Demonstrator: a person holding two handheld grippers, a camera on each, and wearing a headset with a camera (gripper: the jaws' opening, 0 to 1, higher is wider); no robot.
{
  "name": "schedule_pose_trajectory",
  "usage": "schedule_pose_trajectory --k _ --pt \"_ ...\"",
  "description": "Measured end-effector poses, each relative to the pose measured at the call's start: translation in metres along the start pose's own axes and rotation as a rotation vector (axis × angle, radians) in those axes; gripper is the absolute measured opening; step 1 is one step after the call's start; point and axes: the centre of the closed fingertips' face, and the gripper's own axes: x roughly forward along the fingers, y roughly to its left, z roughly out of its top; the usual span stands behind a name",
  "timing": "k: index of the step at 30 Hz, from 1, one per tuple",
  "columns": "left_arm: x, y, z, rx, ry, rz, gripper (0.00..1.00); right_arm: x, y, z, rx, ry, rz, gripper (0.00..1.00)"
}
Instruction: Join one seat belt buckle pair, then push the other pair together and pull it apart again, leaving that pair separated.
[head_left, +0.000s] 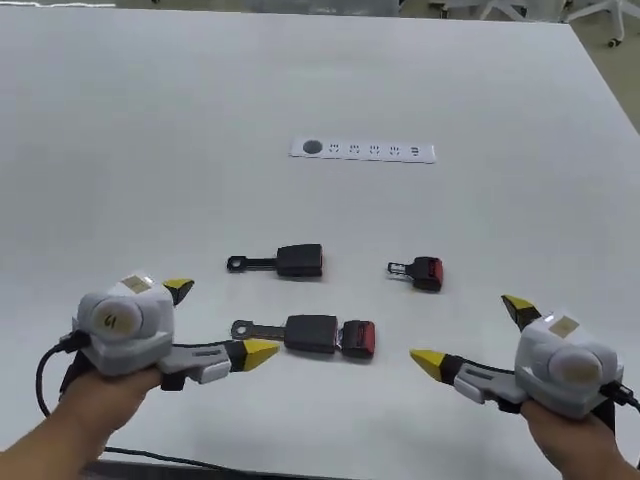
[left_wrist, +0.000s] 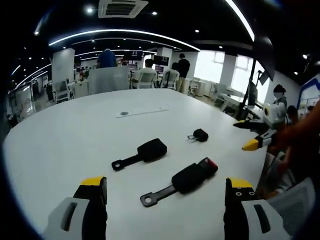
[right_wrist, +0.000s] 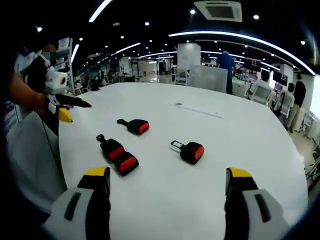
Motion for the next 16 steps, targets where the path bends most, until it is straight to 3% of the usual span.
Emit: schedule_pose_trajectory --k 6,11,16 --pt "-0.019 -0.003 -0.001 0.013 -0.021 -0.004 1.00 -0.015 0.004 0.000 0.000 -0.015 -0.016 0.98" --pt "-0.031 -0.005 -0.004 0.039 -0.010 -0.001 1.00 -0.026 0.006 -0.005 -0.040 0.008 -0.015 0.98" --pt "-0.039 -0.004 -0.009 0.041 0.004 0.001 1.00 -0.031 0.005 -0.011 -0.033 0.023 -0.025 0.98"
